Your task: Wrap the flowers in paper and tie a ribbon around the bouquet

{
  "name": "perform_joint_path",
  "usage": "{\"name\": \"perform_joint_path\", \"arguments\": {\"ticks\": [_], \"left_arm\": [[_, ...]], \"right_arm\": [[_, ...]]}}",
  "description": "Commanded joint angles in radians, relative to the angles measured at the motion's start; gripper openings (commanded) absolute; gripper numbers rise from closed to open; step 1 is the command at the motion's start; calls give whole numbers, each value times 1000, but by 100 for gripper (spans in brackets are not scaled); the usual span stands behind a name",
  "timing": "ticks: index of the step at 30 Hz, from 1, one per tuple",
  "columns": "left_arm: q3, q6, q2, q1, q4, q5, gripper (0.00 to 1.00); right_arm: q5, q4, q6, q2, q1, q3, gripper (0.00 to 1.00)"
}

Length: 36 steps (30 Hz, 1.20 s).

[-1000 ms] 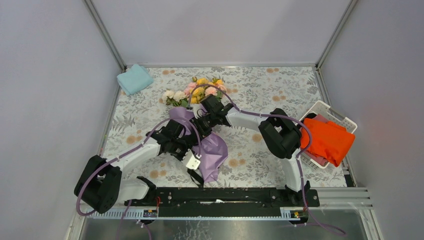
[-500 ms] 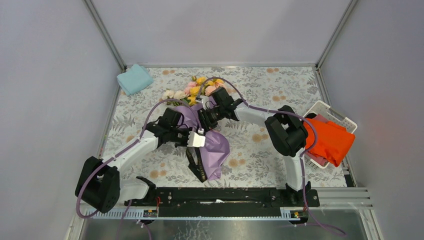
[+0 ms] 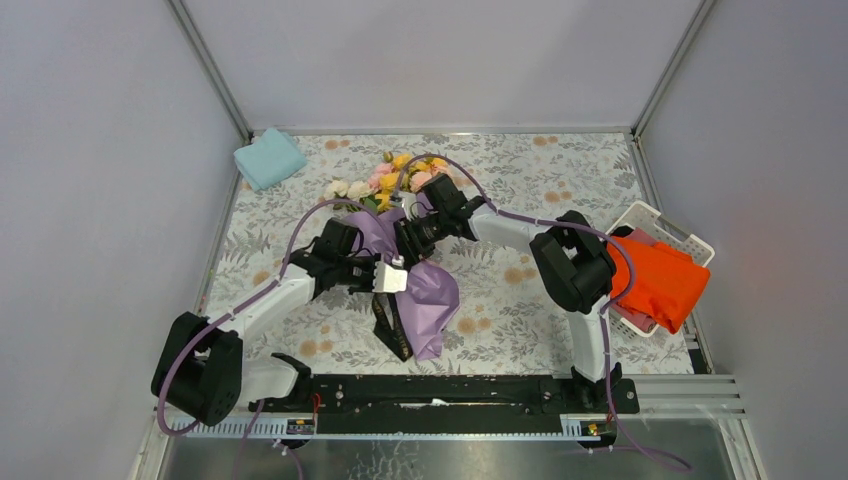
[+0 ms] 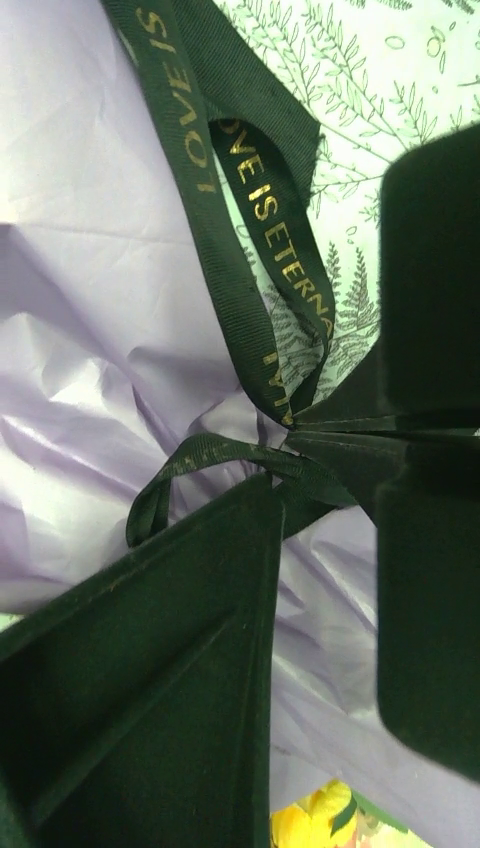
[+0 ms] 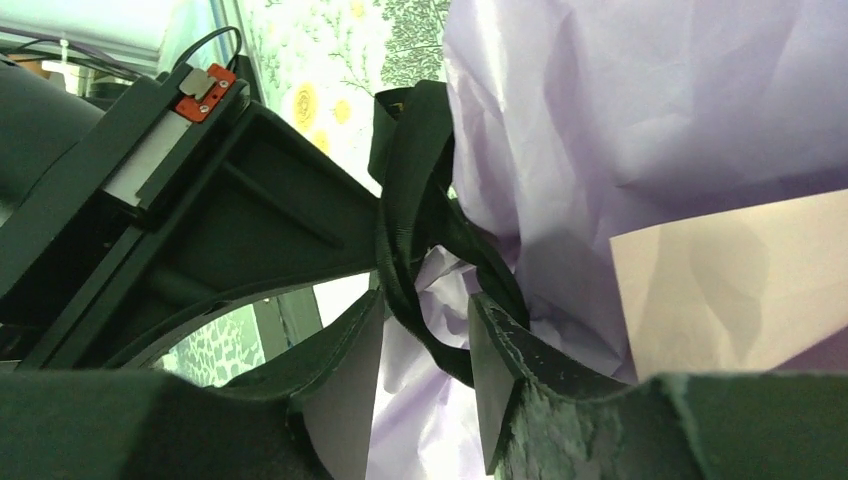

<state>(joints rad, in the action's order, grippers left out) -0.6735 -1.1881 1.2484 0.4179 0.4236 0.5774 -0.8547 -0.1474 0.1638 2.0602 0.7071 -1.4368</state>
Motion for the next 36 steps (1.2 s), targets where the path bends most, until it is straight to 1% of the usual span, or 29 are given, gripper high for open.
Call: {"name": "perform_joint_path", "arguments": {"ticks": [1,5,6,7,9,11,12,13,15,17,20,23,27,29,34,36], "left_arm": [[3,20,1,-4,-102,-3,0],[-2,53,1,-4,-111,7,0],[-4,65,2,-4,-112,11,0],[-7,70,2,-4,-110,15,0],[-7,72,2,-4,-108,18,0],[-5,75,7,-4,-114,12,0],[-2,87,9,-5,-125,5,0],[3,102,10,-4,-145,-4,0],[13,177,9,-4,-215,-28,0],[15,239,12,-4,-262,-46,0],[28,292,8,-5,-309,-75,0],[49,335,-1,-5,-346,-86,0],[57,406,-5,-5,-373,-74,0],[71,412,-4,-5,-398,-71,0],[90,413,14,-5,-459,-65,0],[100,403,16,-5,-466,-66,0]], "right_arm": [[-69,31,-8,3,15,-26,45],[-71,83,34,22,28,-16,43],[-79,104,57,25,29,-11,40],[-87,124,74,26,29,-5,34],[-96,137,91,18,28,2,20],[-96,137,95,-2,26,5,9],[-96,137,99,-15,26,9,5],[-96,169,107,-32,26,14,3],[-107,209,138,-54,26,35,0],[-123,279,203,-74,22,70,0],[-120,365,295,-107,11,140,0],[-106,402,341,-128,3,182,0],[-103,500,415,-138,2,217,0],[-94,486,412,-125,2,209,0],[-26,214,244,-102,-1,117,32],[8,84,158,-125,-10,68,40]]}}
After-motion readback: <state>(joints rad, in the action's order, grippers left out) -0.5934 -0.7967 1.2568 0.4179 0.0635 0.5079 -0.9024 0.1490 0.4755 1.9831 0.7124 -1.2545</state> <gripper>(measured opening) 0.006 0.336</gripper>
